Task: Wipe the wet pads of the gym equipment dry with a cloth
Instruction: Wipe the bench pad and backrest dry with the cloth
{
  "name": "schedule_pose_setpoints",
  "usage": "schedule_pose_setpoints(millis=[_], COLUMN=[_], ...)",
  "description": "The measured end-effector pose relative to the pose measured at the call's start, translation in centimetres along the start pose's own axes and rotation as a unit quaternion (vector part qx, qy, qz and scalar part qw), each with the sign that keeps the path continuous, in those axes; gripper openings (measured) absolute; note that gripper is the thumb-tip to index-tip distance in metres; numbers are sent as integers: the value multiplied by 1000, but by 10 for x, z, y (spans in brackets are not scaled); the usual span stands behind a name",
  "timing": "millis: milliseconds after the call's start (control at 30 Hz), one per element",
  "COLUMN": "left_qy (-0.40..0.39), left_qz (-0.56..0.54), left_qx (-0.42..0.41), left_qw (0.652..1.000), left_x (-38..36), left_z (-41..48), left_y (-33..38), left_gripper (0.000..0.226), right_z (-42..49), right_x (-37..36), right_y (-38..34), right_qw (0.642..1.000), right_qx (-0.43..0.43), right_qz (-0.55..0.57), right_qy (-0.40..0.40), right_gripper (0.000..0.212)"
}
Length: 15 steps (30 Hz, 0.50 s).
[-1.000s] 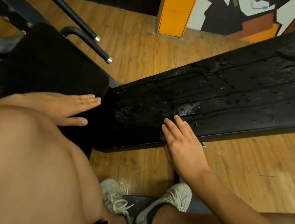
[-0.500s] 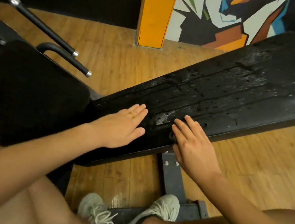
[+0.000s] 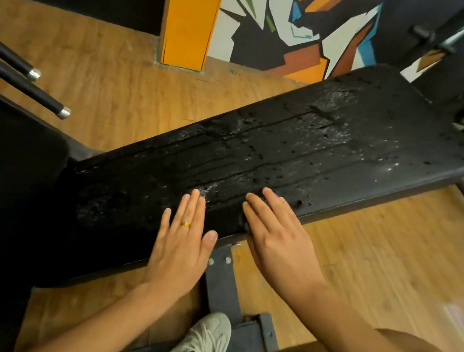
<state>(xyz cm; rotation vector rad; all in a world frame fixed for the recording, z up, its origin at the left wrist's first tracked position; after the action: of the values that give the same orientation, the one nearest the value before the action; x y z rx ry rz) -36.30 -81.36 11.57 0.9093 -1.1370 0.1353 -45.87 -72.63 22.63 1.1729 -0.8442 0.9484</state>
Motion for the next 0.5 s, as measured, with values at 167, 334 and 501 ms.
schedule_pose_setpoints(millis=[167,334,501], left_qy=[17,24,24], left_qz=[-21,-13,-7], left_qx=[-3,2,1], left_qw=[1000,1000,1000], left_x=[-1,-3,-6], left_z=[0,2,3], left_y=[-1,1,-2], left_gripper=[70,72,73], right_z=[-18,-12,-15], right_x=[28,28,26], right_y=[94,76,53], right_qw=[992,984,1000], right_qx=[-127,-173,-16], right_qz=[6,16,-1], right_qy=[15,47,23], right_gripper=[47,44,51])
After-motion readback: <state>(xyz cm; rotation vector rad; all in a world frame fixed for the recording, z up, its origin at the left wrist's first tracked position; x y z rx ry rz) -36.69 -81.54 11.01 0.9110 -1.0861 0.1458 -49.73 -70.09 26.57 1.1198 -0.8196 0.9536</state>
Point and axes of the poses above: each hand's wrist, its own z-axis towards the middle knuckle, its own x-axis out of the back of the hand, y = z × x, the point moved 8 cm from there along z, towards the middle knuckle, and after that the axes turned 5 degrees about -y, right-handed, at the moved point
